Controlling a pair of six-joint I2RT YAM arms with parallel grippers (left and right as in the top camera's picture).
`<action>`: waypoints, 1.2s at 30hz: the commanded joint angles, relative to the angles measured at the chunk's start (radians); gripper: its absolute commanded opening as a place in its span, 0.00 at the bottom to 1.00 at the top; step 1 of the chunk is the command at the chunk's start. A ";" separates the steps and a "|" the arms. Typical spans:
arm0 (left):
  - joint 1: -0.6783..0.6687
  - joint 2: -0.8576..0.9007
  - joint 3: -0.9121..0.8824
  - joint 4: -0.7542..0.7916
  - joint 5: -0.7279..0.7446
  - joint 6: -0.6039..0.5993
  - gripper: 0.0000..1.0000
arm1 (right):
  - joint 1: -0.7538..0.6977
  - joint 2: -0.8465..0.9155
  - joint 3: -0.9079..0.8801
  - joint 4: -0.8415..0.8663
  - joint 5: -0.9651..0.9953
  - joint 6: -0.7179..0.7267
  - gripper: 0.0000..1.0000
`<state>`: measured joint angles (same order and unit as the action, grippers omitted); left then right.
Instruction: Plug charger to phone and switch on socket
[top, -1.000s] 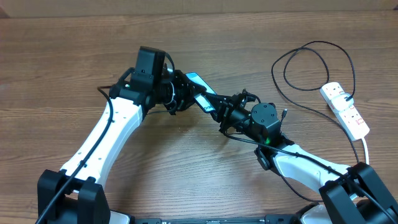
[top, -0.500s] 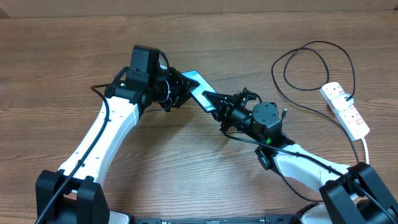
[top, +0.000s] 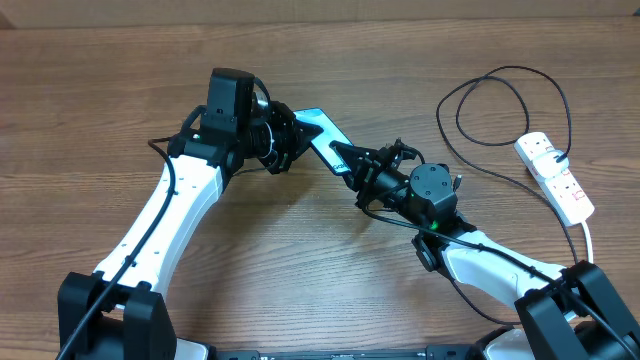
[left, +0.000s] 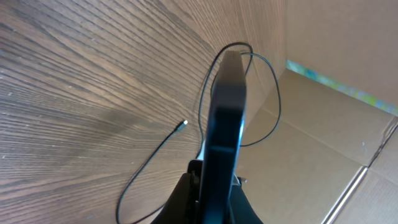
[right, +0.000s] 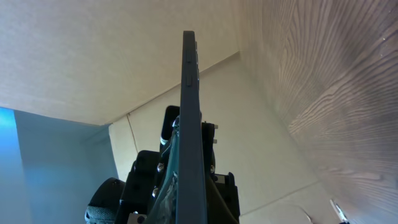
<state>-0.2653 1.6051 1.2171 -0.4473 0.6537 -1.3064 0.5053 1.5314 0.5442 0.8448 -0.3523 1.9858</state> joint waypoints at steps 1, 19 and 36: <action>-0.005 -0.003 0.005 0.011 0.070 -0.062 0.14 | 0.012 -0.005 0.019 0.004 -0.027 -0.048 0.04; -0.043 -0.003 0.003 0.007 0.008 -0.058 0.18 | 0.032 -0.005 0.019 0.023 -0.053 -0.048 0.04; -0.050 -0.003 0.003 0.006 -0.052 -0.008 0.05 | 0.043 -0.005 0.019 0.020 -0.053 -0.049 0.04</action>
<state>-0.3130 1.6051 1.2121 -0.4477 0.6254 -1.3079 0.5236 1.5314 0.5446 0.8589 -0.3473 2.0159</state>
